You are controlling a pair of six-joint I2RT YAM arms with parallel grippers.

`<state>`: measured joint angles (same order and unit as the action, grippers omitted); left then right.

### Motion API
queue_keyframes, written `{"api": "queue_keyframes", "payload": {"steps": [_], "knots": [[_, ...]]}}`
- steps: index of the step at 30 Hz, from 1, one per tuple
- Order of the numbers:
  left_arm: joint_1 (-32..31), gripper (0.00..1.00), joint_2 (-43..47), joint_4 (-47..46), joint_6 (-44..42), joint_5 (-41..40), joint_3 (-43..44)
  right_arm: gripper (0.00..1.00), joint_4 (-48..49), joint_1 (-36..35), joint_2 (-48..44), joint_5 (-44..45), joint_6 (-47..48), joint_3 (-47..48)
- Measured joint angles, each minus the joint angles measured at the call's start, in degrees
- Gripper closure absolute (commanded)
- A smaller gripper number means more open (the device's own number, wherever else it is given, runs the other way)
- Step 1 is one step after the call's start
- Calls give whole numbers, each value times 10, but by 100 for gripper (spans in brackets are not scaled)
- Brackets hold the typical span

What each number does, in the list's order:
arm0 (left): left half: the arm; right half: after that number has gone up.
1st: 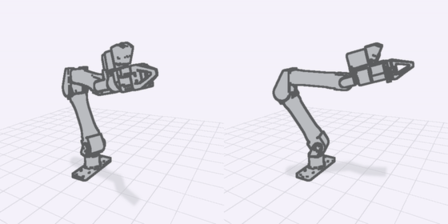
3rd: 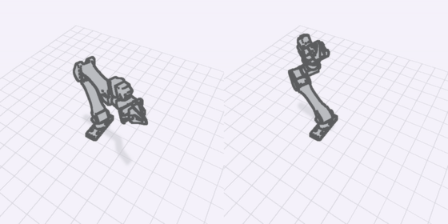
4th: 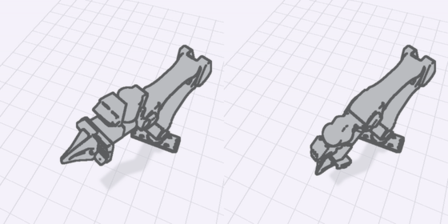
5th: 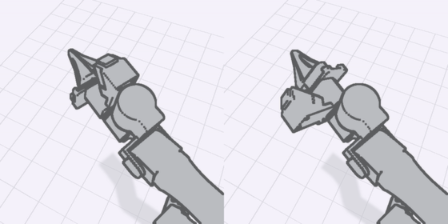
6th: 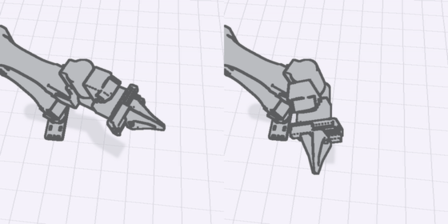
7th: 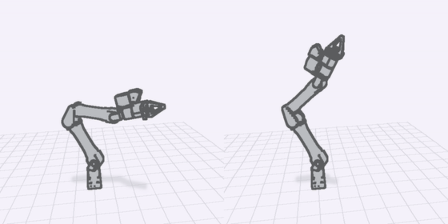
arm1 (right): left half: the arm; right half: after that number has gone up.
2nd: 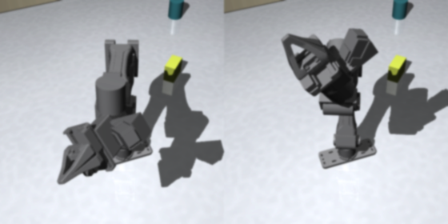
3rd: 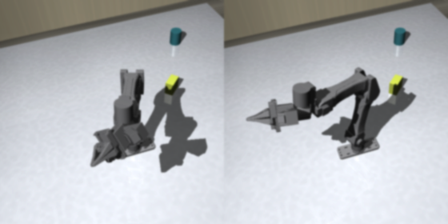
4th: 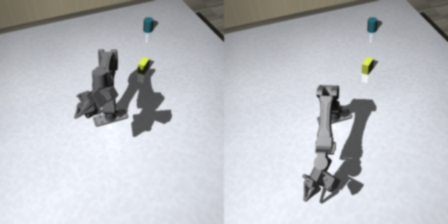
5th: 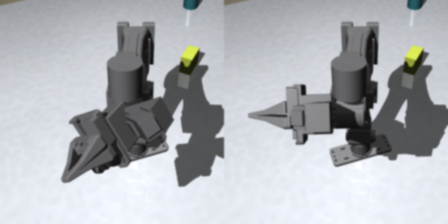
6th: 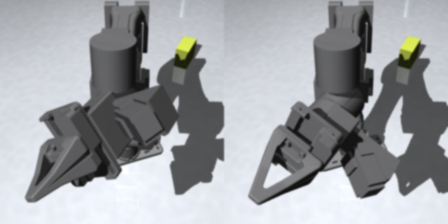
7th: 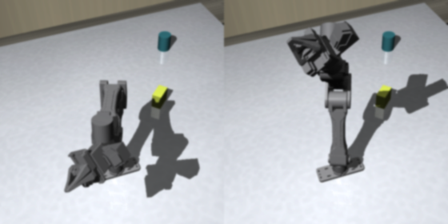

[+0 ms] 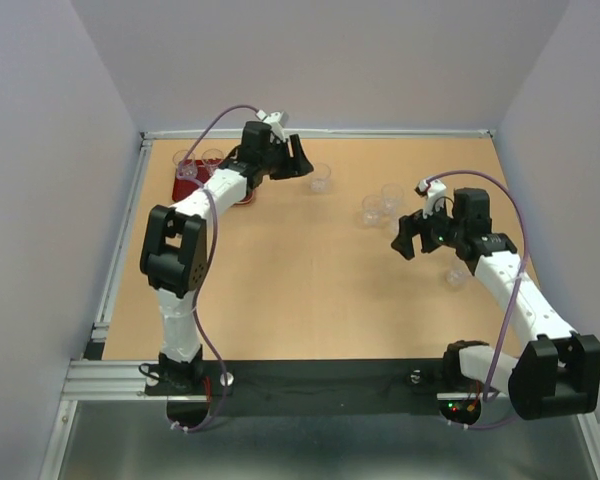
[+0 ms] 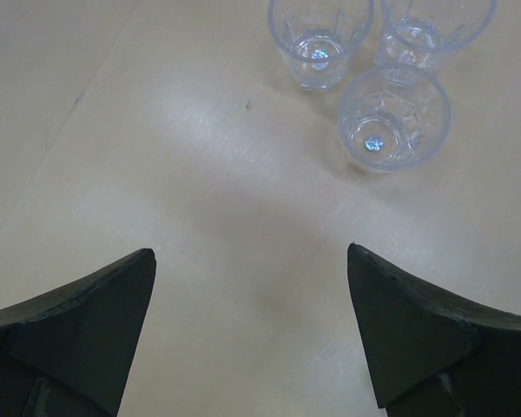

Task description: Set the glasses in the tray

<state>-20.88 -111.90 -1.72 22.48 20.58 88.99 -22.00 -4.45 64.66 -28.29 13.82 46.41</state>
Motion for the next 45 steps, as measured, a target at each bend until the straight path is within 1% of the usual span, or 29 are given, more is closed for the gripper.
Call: {"api": "queue_keyframes", "payload": {"steps": [3,8,15,19,24,26,28,30,31,32,33,34,39,40,43,44,45], "knots": [[-11,31,-34,-3,8,-1,17,4,1,0,-7,-2,3,0],[-17,32,-81,-2,12,-34,50,4,2,6,-23,-4,6,0],[-26,32,-106,19,9,-90,94,3,2,15,-26,-3,13,-1],[-33,34,-138,26,10,-110,139,3,2,16,-40,-5,14,-4],[-42,35,-175,42,10,-130,165,3,2,19,-54,-9,14,-4],[-46,39,-184,54,10,-137,173,3,2,19,-55,-11,14,-4],[-51,46,-207,78,9,-153,209,3,2,19,-55,-11,14,-4],[-56,48,-224,90,5,-168,239,3,2,19,-55,-11,14,-4],[-57,55,-230,99,4,-178,249,3,2,19,-56,-11,14,-4],[-58,58,-233,104,2,-185,257,3,2,19,-56,-11,14,-4],[-59,61,-234,109,1,-191,262,3,2,19,-57,-11,14,-4],[-61,66,-235,115,-2,-200,265,3,2,19,-58,-11,14,-4],[-64,78,-235,132,-17,-221,270,3,2,19,-62,-11,14,-4],[-64,81,-235,137,-21,-223,272,3,2,19,-62,-11,14,-4],[-64,86,-235,147,-30,-223,278,3,2,19,-62,-11,14,-4],[-64,92,-236,150,-32,-224,281,3,2,19,-63,-11,14,-4],[-64,96,-236,153,-36,-223,283,3,2,20,-64,-11,14,-4]]}}
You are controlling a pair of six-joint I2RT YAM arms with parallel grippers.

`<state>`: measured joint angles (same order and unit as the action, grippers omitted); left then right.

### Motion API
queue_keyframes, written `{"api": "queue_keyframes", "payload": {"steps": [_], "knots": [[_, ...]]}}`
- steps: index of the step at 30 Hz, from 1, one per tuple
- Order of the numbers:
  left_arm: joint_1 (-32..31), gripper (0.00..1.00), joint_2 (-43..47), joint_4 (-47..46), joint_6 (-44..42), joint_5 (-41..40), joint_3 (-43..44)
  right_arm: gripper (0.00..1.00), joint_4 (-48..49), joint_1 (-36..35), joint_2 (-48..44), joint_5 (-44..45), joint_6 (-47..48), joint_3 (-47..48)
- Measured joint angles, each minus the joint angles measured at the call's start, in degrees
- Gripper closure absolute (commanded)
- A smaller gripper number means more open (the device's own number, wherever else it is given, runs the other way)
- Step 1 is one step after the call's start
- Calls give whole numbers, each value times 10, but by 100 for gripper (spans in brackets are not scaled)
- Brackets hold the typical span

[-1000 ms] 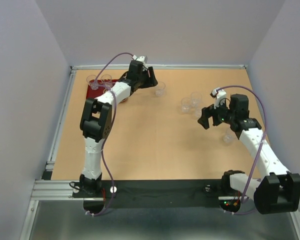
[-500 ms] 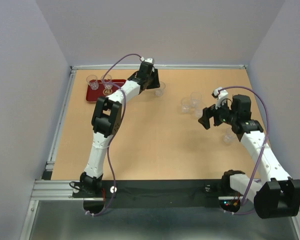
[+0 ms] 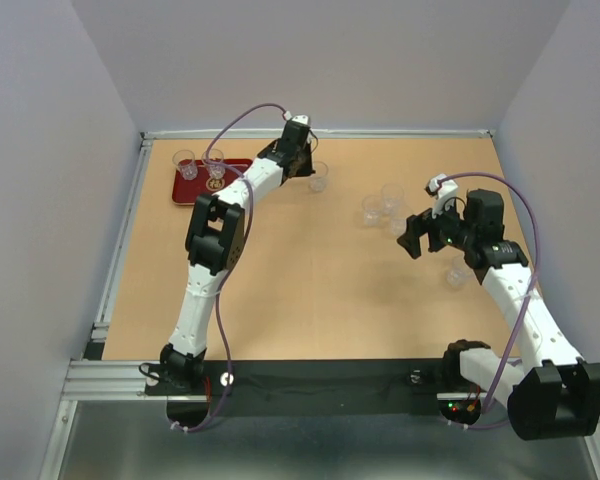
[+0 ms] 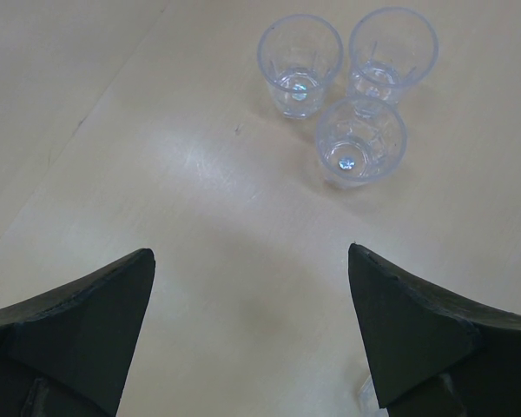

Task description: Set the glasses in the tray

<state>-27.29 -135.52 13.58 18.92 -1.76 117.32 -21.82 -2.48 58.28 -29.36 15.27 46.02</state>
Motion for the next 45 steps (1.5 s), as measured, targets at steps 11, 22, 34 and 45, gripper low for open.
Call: {"api": "queue_keyframes", "payload": {"steps": [11,22,34,45], "knots": [[7,100,10,2,-31,-4,-1,2,0,6,-10,2,0,0],[124,100,130,-13,-42,-29,-82,2,0,6,-16,2,0,0],[191,100,125,0,-63,-63,-88,2,0,6,-17,2,0,0],[190,100,53,23,-73,-65,-47,2,0,7,-17,4,0,0]]}}
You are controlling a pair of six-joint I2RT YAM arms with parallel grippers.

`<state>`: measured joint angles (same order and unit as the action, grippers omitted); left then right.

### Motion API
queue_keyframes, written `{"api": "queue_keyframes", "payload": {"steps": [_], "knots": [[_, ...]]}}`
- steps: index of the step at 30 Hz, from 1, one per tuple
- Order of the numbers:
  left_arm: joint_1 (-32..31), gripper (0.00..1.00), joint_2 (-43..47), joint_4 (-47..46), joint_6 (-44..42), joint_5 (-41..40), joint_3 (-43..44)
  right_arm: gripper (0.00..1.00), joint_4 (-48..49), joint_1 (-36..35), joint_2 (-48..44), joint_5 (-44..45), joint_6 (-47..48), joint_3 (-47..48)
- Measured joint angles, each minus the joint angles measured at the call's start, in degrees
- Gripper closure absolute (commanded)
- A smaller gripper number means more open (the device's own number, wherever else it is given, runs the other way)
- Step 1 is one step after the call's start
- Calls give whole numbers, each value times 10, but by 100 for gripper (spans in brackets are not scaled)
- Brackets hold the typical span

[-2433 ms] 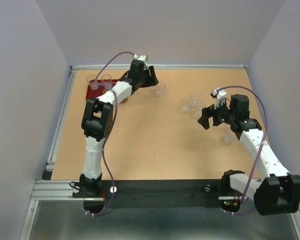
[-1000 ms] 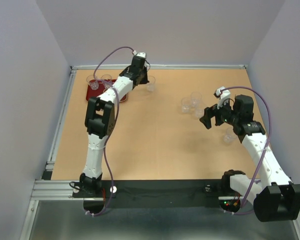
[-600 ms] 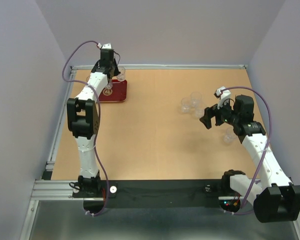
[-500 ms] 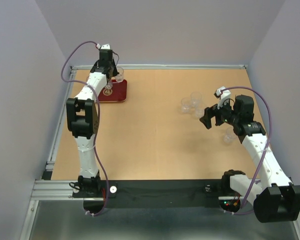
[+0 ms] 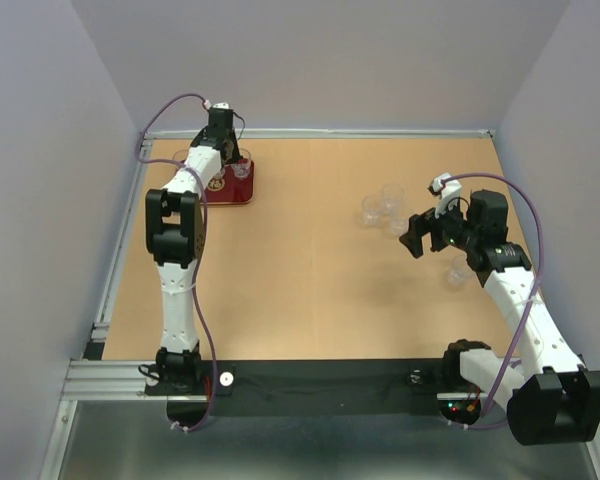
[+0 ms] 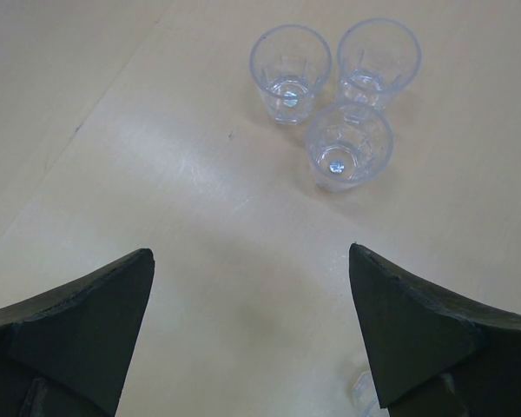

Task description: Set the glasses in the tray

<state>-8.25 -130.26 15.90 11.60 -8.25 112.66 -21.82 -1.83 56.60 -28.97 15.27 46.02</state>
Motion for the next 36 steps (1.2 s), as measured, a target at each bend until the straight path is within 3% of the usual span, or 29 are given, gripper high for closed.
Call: {"api": "queue_keyframes", "payload": {"steps": [1,4,8,23,29,36], "knots": [[0,98,-2,3,0,-1,0,2,0,0,0,0,0,0],[0,79,-9,7,-2,-4,3,2,0,0,0,0,0,0],[0,67,-13,7,-3,-7,10,2,0,0,0,0,0,0],[0,37,7,0,7,44,9,2,0,0,-3,0,3,0],[0,28,158,-37,28,101,-96,0,0,3,-19,29,10,0],[0,18,417,-129,45,140,-272,0,-23,30,-12,140,24,8]]}}
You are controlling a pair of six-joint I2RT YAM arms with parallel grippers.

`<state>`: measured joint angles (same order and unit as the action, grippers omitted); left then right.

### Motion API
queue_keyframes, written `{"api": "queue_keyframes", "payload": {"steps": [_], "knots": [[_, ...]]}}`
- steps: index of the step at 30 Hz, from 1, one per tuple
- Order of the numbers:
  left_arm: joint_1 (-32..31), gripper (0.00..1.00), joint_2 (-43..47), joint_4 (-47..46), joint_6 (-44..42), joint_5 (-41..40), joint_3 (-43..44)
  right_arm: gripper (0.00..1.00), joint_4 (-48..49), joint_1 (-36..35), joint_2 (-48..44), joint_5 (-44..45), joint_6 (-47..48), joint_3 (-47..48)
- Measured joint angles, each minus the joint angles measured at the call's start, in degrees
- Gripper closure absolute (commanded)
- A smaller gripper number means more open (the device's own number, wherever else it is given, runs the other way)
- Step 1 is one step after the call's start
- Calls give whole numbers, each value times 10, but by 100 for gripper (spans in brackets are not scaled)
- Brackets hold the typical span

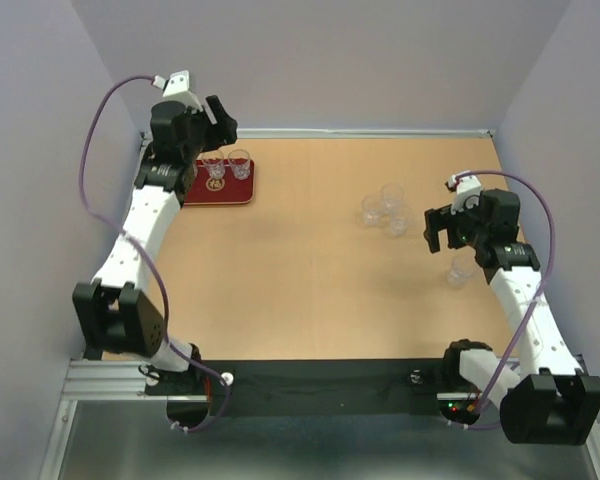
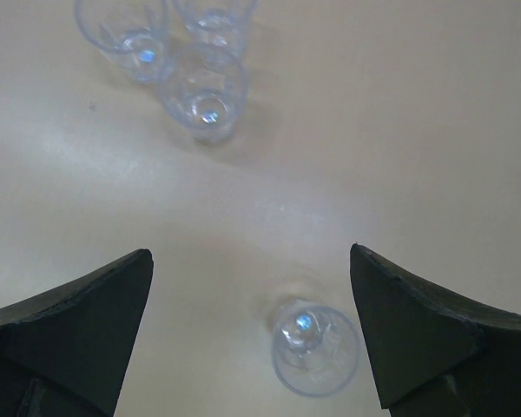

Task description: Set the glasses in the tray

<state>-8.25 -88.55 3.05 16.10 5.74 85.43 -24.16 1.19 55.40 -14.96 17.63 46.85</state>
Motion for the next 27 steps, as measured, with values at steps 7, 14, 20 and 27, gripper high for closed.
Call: {"api": "queue_keyframes", "payload": {"steps": [7,14,20,27], "knots": [[0,15,236,-77,3,7,-230,0,-96,160,90,13,60,49],[0,16,365,-87,-28,3,-395,1,-179,221,148,-2,131,49],[-3,16,383,-70,-39,8,-428,12,-219,249,211,-24,174,52],[-3,16,396,-74,-41,21,-428,33,-228,261,250,-48,195,63]]}}
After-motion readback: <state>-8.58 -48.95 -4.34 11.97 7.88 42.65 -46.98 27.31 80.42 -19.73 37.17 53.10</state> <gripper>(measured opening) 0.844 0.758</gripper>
